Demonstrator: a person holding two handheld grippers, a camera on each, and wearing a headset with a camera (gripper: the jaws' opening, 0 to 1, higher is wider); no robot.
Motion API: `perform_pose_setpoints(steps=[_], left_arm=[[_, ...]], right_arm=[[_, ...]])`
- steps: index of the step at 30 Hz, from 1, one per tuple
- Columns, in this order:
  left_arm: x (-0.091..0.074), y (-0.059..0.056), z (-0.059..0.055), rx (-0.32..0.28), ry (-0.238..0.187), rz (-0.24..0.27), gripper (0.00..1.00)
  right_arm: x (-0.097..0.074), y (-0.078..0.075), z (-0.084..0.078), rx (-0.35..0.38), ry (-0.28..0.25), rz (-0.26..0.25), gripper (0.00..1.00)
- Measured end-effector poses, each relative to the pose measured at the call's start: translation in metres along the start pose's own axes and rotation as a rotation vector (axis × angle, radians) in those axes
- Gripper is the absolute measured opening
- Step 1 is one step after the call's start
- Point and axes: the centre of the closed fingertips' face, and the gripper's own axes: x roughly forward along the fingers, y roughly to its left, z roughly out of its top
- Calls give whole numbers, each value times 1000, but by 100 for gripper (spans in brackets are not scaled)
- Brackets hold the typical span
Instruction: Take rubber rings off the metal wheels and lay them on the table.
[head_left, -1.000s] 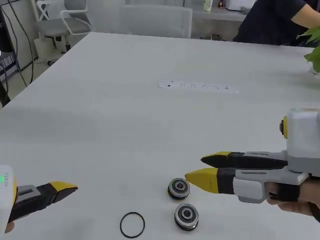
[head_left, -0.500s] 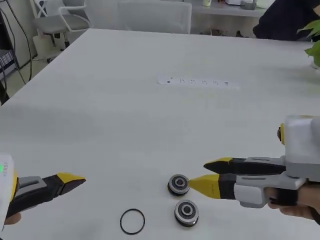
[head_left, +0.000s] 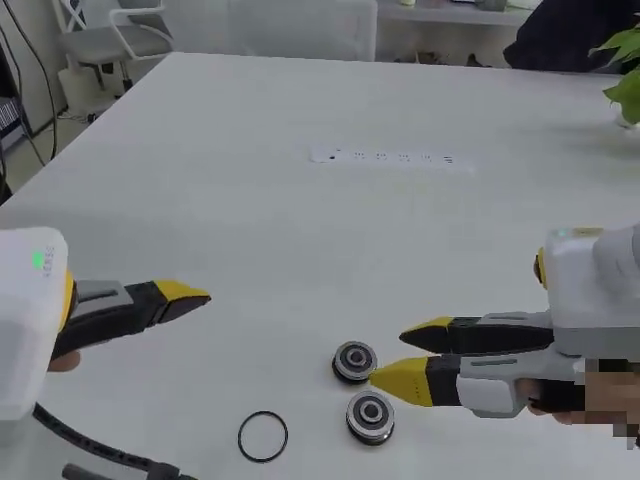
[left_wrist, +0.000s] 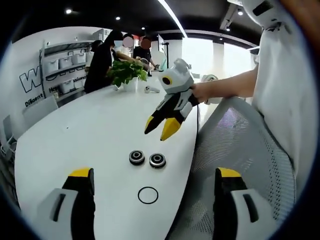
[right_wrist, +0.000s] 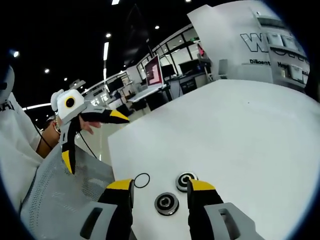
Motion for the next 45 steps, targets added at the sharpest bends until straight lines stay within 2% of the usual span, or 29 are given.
perform_pose_setpoints(steps=[5, 9, 17, 22, 29, 31, 38, 41, 45], left_arm=[[1, 5, 12, 52, 0, -8, 99], [2, 7, 16, 83, 15, -21, 99], [6, 14, 39, 137, -18, -26, 99], [13, 20, 47, 172, -24, -27, 97], [31, 25, 58, 192, -65, -48, 95], [38, 25, 58, 196, -69, -58, 94], [57, 27, 35, 167, -35, -92, 90], [63, 27, 26, 144, -31, -96, 84], [67, 29, 22, 109, -56, -82, 79]], right_arm=[[1, 1, -4, -5, 18, -1, 40], [2, 0, -9, -12, 37, 2, 40], [5, -2, -18, -14, 69, 2, 40], [6, -3, -21, -12, 76, 2, 40], [9, -4, -29, -15, 108, 4, 40], [9, -4, -31, -14, 114, 4, 40], [10, -5, -36, -9, 127, 3, 39], [10, -5, -39, -8, 138, 3, 39], [11, -6, -42, -7, 148, 5, 39]])
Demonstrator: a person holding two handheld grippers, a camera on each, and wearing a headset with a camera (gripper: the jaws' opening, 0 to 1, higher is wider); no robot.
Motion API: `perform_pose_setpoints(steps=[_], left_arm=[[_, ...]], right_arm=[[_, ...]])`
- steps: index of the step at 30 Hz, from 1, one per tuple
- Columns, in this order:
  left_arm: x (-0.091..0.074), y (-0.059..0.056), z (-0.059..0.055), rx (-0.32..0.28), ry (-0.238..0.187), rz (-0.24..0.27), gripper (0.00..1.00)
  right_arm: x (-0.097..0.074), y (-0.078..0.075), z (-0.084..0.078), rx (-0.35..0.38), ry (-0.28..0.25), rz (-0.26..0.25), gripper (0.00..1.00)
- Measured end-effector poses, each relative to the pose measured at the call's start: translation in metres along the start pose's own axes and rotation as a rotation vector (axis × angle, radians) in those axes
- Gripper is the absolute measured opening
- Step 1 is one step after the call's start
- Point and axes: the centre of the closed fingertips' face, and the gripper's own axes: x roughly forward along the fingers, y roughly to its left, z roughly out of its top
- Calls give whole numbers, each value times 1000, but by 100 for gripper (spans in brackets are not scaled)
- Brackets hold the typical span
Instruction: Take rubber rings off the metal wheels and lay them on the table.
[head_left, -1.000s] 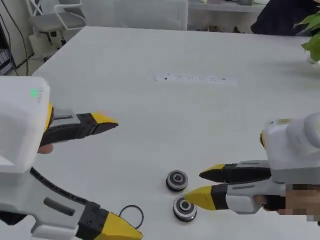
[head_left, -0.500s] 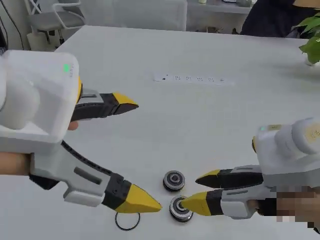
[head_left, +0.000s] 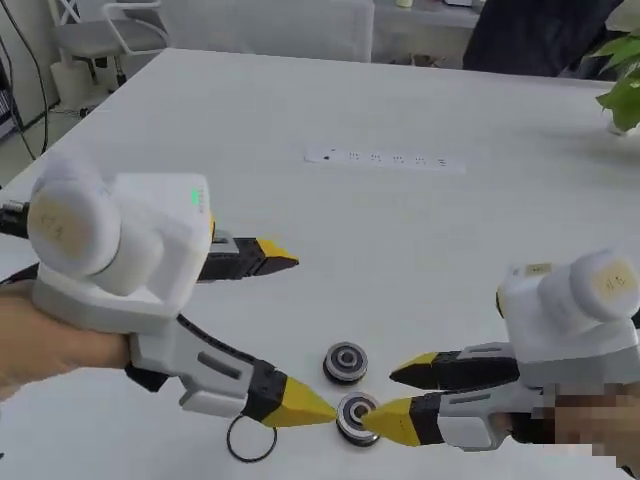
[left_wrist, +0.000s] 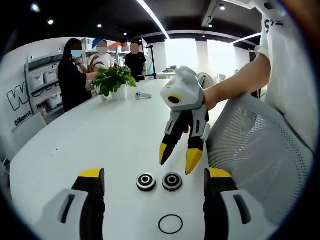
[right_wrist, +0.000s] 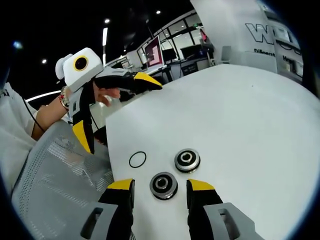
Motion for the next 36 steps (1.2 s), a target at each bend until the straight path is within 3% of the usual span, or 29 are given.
perform_pose_setpoints(steps=[13, 21, 27, 30, 33, 36], left_arm=[[3, 6, -10, -76, -50, 50, 65], [13, 1, -5, -73, -73, 43, 56], [28, -12, -7, -55, -61, 10, 48], [35, -18, -9, -32, -48, -4, 42], [43, -24, -17, 8, -20, -19, 32], [50, -27, -23, -5, -11, -37, 27]], right_arm=[[4, 0, -14, -37, 55, -2, 39], [6, 0, -19, -93, 80, -17, 37], [12, -3, -30, -147, 123, -46, 37], [14, -2, -29, -163, 120, -51, 36], [15, -4, -31, -185, 130, -63, 35], [15, -3, -29, -206, 122, -68, 31]])
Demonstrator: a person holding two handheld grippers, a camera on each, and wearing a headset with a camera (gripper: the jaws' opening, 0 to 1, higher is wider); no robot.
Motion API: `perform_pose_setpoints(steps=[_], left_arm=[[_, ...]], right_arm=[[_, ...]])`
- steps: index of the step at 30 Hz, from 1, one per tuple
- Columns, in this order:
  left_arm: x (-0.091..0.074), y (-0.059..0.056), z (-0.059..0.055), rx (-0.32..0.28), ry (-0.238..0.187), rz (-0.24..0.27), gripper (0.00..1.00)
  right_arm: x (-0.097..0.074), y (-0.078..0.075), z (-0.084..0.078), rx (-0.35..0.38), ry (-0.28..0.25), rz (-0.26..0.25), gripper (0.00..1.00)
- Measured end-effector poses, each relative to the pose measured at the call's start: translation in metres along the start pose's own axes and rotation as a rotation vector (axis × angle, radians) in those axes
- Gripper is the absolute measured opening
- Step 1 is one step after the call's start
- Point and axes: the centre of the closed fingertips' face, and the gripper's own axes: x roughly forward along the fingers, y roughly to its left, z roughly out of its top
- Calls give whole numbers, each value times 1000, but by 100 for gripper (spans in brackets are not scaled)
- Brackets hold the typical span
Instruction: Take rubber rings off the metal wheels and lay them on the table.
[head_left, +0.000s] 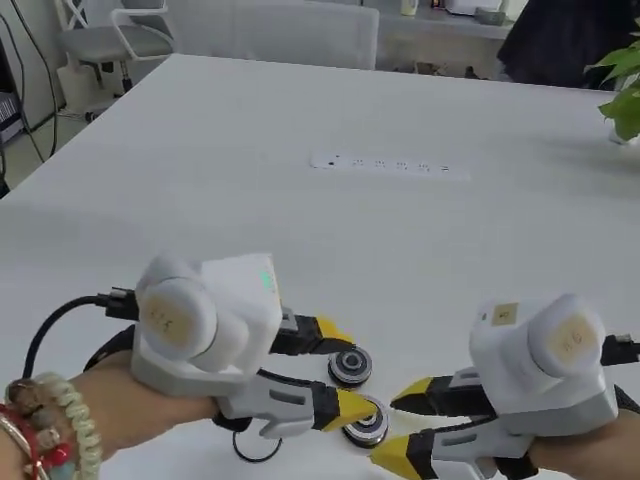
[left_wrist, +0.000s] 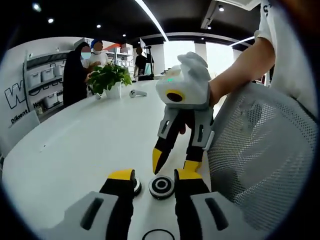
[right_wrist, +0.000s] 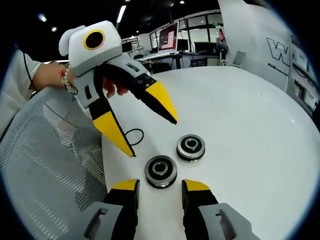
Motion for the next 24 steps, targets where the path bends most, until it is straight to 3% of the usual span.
perform_pose_setpoints(steps=[7, 11, 18, 23, 24], left_arm=[[12, -1, -16, -21, 41, -11, 25], [14, -1, -18, -30, 45, -12, 23], [20, -4, -23, -4, 67, -16, 14], [23, -9, -35, 2, 107, -37, 14], [22, -9, -31, -9, 84, -34, 12]], right_arm=[[3, 0, -3, -13, 9, 0, 26], [4, 0, -4, -28, 13, -2, 24], [6, -2, -5, -42, 15, -11, 20], [6, -2, -6, -48, 17, -11, 19], [6, -2, -6, -49, 17, -11, 19]])
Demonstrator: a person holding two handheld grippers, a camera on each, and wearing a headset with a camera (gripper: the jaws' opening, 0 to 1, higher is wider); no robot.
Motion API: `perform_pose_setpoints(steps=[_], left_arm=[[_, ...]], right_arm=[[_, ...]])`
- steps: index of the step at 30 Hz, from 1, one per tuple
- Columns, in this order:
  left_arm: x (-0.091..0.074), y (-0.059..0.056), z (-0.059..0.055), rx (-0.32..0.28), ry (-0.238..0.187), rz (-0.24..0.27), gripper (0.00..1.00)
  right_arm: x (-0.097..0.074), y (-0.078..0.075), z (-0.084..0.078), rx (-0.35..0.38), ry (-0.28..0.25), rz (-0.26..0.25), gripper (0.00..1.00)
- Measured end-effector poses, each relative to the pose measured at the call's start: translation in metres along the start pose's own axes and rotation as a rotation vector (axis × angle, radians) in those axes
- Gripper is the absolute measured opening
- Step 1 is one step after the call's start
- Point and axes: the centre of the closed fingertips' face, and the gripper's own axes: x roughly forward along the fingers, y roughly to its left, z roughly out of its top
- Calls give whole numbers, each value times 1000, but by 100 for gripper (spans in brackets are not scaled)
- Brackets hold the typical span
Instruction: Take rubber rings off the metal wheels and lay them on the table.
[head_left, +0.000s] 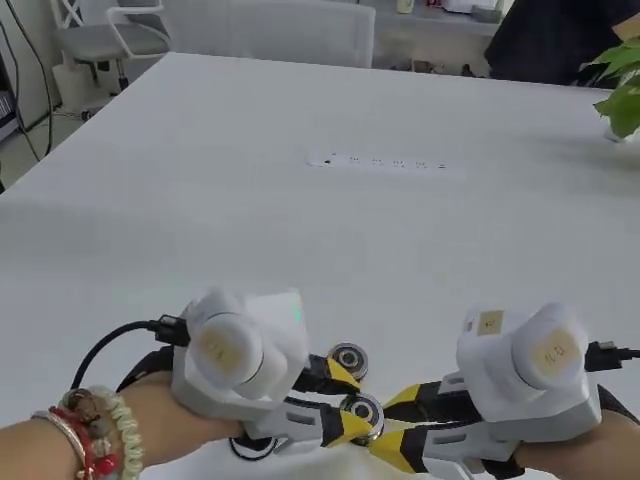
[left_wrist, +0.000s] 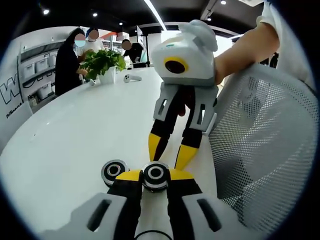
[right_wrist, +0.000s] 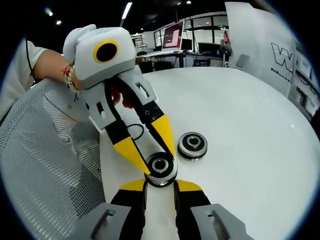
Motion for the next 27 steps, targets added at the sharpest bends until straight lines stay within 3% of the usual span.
perform_pose_setpoints(steps=[10, 15, 23, 27], left_arm=[[1, 1, -1, -8, 3, 5, 8], [1, 0, -2, -10, 1, 9, 7], [1, 0, -2, -18, -1, 16, 8], [1, 1, -3, -23, -3, 19, 8]], right_arm=[[-4, -4, -1, -44, 3, -11, 7], [-4, -5, -2, -33, 9, -20, 1], [-3, -8, -2, 29, 5, -29, 0], [-2, -7, -2, 4, 15, -43, 0]])
